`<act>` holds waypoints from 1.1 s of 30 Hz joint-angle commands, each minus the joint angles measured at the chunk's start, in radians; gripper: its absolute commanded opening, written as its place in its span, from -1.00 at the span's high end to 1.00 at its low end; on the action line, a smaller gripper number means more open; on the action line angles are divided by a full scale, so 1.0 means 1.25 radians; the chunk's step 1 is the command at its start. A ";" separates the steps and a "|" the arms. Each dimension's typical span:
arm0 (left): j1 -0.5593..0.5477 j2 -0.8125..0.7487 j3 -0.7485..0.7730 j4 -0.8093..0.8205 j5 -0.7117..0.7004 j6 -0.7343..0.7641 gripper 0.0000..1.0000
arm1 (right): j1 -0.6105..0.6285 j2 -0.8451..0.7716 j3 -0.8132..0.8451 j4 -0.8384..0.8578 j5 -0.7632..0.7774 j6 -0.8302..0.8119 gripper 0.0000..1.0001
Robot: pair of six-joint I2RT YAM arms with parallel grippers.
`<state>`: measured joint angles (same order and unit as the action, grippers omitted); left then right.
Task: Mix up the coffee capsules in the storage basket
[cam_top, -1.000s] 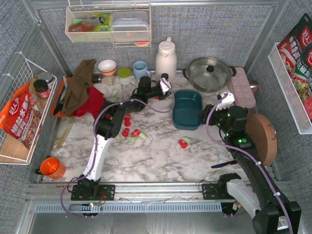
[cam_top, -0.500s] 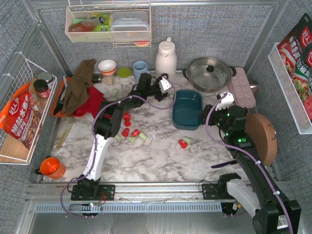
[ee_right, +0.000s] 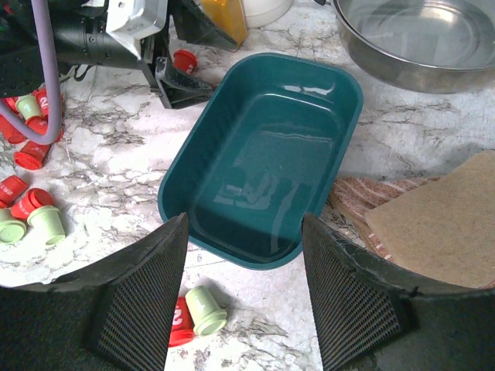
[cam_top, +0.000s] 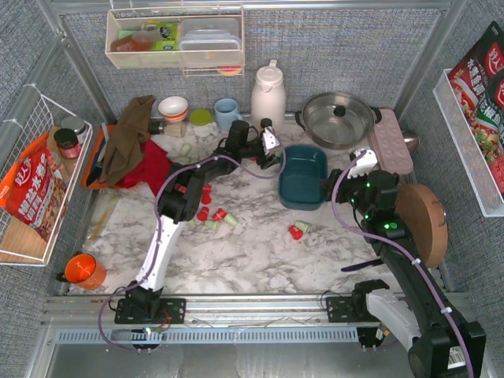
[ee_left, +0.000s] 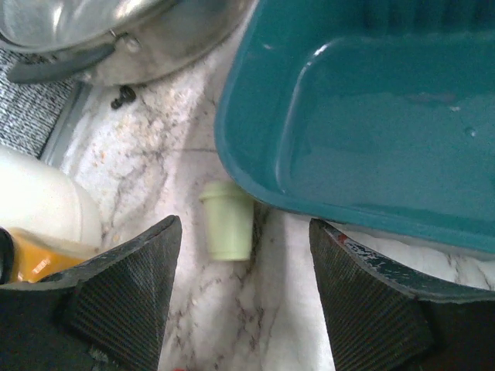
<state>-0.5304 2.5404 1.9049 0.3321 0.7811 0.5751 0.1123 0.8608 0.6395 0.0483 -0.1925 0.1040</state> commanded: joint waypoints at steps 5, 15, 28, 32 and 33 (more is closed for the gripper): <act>-0.007 0.116 0.292 -0.242 -0.028 -0.095 -0.50 | 0.002 -0.009 0.005 0.016 -0.001 0.002 -0.29; -0.007 0.114 0.322 -0.335 -0.094 -0.178 -0.45 | 0.002 -0.012 0.007 0.013 0.001 0.002 -0.29; -0.025 0.137 0.364 -0.349 -0.149 -0.160 -0.26 | 0.002 -0.022 0.008 0.006 0.005 -0.001 -0.29; -0.025 0.111 0.322 -0.333 -0.164 -0.191 -0.19 | 0.003 -0.016 0.010 0.007 0.003 0.002 -0.29; -0.025 0.101 0.301 -0.324 -0.164 -0.184 -0.18 | 0.002 -0.013 0.010 0.007 0.000 0.003 -0.29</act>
<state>-0.5655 2.7014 2.3360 -0.1028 0.5961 0.3573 0.1162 0.8379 0.6407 0.0452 -0.1886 0.1036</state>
